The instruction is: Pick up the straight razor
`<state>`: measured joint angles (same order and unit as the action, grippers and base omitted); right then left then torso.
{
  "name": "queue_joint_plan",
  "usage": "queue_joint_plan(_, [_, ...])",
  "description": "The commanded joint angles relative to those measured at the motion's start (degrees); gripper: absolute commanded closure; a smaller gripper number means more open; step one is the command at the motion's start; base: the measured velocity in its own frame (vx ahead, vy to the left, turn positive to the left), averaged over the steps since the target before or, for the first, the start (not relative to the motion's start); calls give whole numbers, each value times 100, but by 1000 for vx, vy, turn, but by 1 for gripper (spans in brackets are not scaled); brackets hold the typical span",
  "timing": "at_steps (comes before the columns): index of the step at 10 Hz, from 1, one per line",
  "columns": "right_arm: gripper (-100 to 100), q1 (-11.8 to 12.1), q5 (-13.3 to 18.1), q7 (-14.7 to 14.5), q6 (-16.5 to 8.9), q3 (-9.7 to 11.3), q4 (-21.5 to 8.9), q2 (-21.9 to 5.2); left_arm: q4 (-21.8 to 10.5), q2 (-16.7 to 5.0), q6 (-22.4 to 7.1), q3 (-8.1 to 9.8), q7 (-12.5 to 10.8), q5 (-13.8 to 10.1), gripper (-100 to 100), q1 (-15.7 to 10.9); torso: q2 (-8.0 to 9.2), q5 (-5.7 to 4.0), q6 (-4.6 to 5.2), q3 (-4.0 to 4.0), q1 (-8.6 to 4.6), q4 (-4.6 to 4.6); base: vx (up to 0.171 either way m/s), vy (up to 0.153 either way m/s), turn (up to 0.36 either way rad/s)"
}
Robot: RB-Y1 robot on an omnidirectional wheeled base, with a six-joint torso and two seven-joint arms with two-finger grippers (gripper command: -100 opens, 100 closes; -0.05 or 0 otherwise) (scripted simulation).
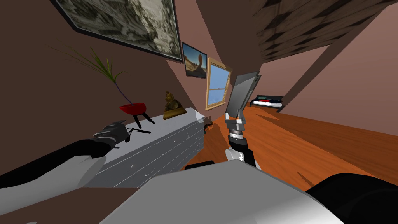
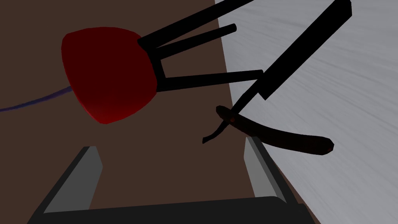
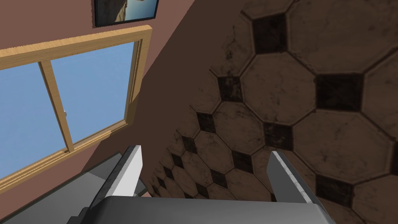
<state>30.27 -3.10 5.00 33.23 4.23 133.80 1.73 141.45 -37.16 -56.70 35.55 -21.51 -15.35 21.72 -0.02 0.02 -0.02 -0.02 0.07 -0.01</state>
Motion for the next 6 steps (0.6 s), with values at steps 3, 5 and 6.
queue_joint_plan(3, [0, 0, 0, 0, 0, 0, 0, 0, 30, -143, -447, 83, -56, -138, -100, 27, 1, 1, 0, 0, 2, 0, 6, 19, -46])
queue_joint_plan(5, [0, 0, 0, 0, 0, 0, 0, 0, 58, -225, -679, 114, -88, -208, -100, 42, -1, 1, 0, 0, 3, 0, 12, 22, -46])
queue_joint_plan(6, [0, 0, 0, 0, 0, 0, 0, 0, 84, -300, -888, 137, -117, -274, -100, 58, -1, 1, -2, 0, 3, 0, 6, 25, -48])
